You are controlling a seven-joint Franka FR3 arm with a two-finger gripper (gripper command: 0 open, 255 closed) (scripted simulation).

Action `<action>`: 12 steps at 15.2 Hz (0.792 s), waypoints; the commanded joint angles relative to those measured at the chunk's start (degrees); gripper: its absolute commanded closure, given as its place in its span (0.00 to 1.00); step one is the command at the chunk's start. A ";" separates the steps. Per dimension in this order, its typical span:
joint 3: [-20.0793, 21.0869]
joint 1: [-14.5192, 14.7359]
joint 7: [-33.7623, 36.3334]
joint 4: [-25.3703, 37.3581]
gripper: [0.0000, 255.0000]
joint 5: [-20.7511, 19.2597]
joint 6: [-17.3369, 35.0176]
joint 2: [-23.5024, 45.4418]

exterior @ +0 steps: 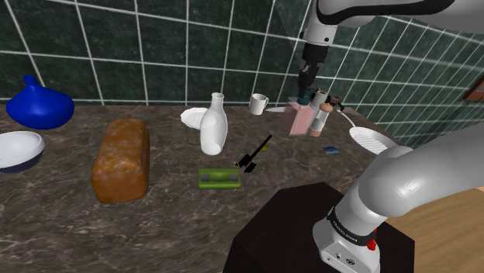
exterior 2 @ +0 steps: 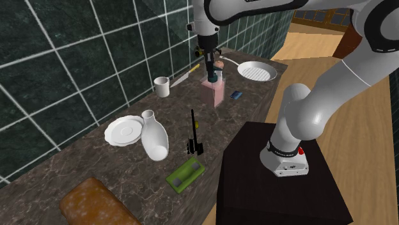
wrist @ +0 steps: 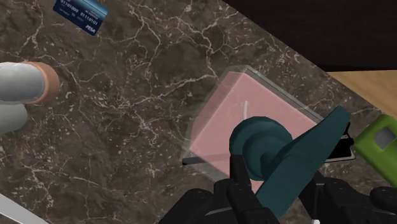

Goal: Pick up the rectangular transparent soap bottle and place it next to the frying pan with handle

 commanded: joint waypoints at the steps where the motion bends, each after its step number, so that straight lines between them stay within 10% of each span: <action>1: 0.11 0.05 -0.08 1.76 1.00 0.10 -1.64 0.13; 12: 0.59 0.33 -0.47 11.30 1.00 0.59 -9.91 1.41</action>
